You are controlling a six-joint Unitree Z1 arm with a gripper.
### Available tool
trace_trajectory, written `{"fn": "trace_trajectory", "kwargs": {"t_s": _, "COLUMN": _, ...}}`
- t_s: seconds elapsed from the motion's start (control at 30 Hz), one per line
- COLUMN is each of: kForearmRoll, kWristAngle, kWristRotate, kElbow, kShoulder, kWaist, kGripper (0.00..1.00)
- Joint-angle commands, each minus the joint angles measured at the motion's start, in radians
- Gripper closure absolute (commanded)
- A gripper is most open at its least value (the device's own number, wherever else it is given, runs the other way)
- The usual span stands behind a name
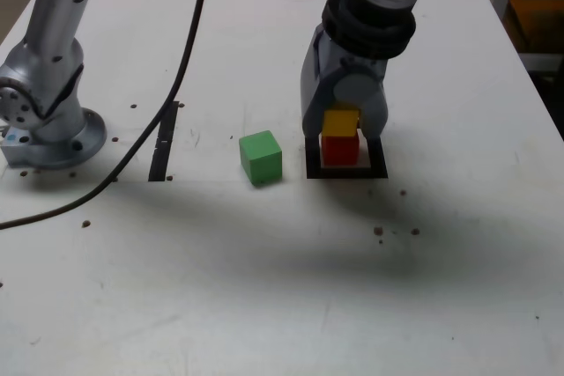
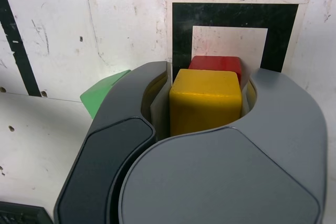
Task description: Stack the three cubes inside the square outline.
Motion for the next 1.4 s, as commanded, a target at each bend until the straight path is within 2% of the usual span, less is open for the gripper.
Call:
{"fn": "trace_trajectory", "kwargs": {"t_s": 0.0, "kForearmRoll": 0.003, "kWristAngle": 0.001, "kWristRotate": 0.003, "kElbow": -0.005, "kShoulder": -0.007, "kWaist": 0.001, "kGripper": 0.6}}
{"fn": "trace_trajectory", "kwargs": {"t_s": 0.03, "kForearmRoll": 0.003, "kWristAngle": 0.001, "kWristRotate": 0.005, "kElbow": -0.005, "kShoulder": -0.007, "kWaist": 0.001, "kGripper": 0.53}}
{"fn": "trace_trajectory", "kwargs": {"t_s": 0.13, "kForearmRoll": 0.004, "kWristAngle": -0.004, "kWristRotate": 0.017, "kElbow": -0.006, "kShoulder": -0.007, "kWaist": 0.001, "kGripper": 0.21}}
{"fn": "trace_trajectory", "kwargs": {"t_s": 0.2, "kForearmRoll": 0.005, "kWristAngle": -0.01, "kWristRotate": 0.027, "kElbow": -0.007, "kShoulder": -0.007, "kWaist": 0.001, "kGripper": 0.08}}
{"fn": "trace_trajectory", "kwargs": {"t_s": 0.23, "kForearmRoll": 0.005, "kWristAngle": -0.014, "kWristRotate": 0.031, "kElbow": -0.007, "kShoulder": -0.007, "kWaist": 0.001, "kGripper": 0.05}}
{"fn": "trace_trajectory", "kwargs": {"t_s": 0.37, "kForearmRoll": 0.009, "kWristAngle": -0.026, "kWristRotate": 0.039, "kElbow": -0.009, "kShoulder": -0.008, "kWaist": 0.001, "kGripper": 0.05}}
{"fn": "trace_trajectory", "kwargs": {"t_s": 0.63, "kForearmRoll": 0.056, "kWristAngle": -0.028, "kWristRotate": 0.031, "kElbow": -0.009, "kShoulder": -0.038, "kWaist": 0.001, "kGripper": 0.01}}
{"fn": "trace_trajectory", "kwargs": {"t_s": 0.9, "kForearmRoll": 0.111, "kWristAngle": -0.009, "kWristRotate": 0.039, "kElbow": 0.038, "kShoulder": -0.17, "kWaist": -0.041, "kGripper": 0.0}}
{"fn": "trace_trajectory", "kwargs": {"t_s": 1.1, "kForearmRoll": 0.178, "kWristAngle": -0.006, "kWristRotate": -0.073, "kElbow": 0.13, "kShoulder": -0.265, "kWaist": -0.092, "kGripper": 0.0}}
{"fn": "trace_trajectory", "kwargs": {"t_s": 1.27, "kForearmRoll": 0.168, "kWristAngle": 0.017, "kWristRotate": -0.193, "kElbow": 0.248, "kShoulder": -0.365, "kWaist": -0.096, "kGripper": 0.0}}
{"fn": "trace_trajectory", "kwargs": {"t_s": 1.37, "kForearmRoll": 0.142, "kWristAngle": 0.013, "kWristRotate": -0.216, "kElbow": 0.318, "kShoulder": -0.394, "kWaist": -0.095, "kGripper": 0.0}}
